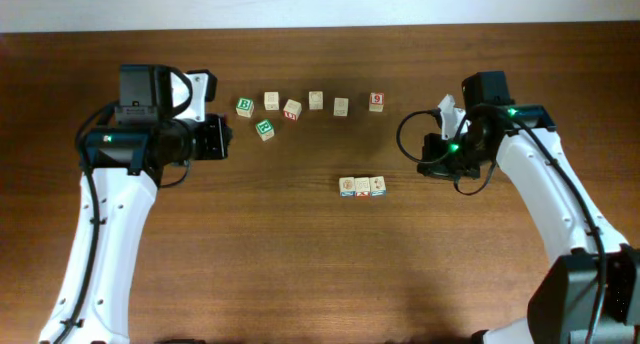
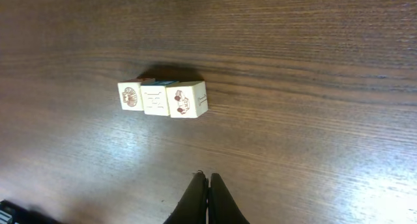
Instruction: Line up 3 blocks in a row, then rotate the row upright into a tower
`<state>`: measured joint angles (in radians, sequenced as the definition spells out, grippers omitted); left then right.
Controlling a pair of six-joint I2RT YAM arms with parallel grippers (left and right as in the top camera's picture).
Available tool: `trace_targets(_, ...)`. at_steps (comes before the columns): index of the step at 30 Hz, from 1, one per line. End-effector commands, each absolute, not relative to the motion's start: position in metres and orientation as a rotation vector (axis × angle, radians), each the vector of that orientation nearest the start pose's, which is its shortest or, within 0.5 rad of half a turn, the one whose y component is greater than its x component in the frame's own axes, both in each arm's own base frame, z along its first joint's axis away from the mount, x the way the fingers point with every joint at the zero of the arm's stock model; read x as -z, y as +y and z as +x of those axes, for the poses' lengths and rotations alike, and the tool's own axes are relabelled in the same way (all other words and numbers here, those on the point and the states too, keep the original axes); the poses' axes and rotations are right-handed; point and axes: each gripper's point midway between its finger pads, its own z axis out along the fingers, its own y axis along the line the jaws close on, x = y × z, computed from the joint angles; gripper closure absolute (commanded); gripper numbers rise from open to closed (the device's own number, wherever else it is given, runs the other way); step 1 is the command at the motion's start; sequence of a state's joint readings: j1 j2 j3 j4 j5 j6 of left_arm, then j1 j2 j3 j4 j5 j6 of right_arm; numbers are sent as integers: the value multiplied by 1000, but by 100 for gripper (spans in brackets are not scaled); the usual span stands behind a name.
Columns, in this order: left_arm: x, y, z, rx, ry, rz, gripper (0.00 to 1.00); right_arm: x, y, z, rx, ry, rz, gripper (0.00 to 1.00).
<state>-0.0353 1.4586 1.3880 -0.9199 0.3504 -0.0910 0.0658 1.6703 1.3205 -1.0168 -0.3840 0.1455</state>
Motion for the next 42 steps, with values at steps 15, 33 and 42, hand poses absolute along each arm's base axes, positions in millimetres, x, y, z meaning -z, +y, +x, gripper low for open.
trace_targets(15,-70,-211,353,587,2969,125,100,-51,108,363,-789,2976,-15,96)
trace_targets(33,-19,-264,341,556,3025,105,100,-26,120,363,-915,3003,5,96)
trace_targets(42,-16,-261,342,531,3035,34,100,-22,136,356,-923,3030,-21,96)
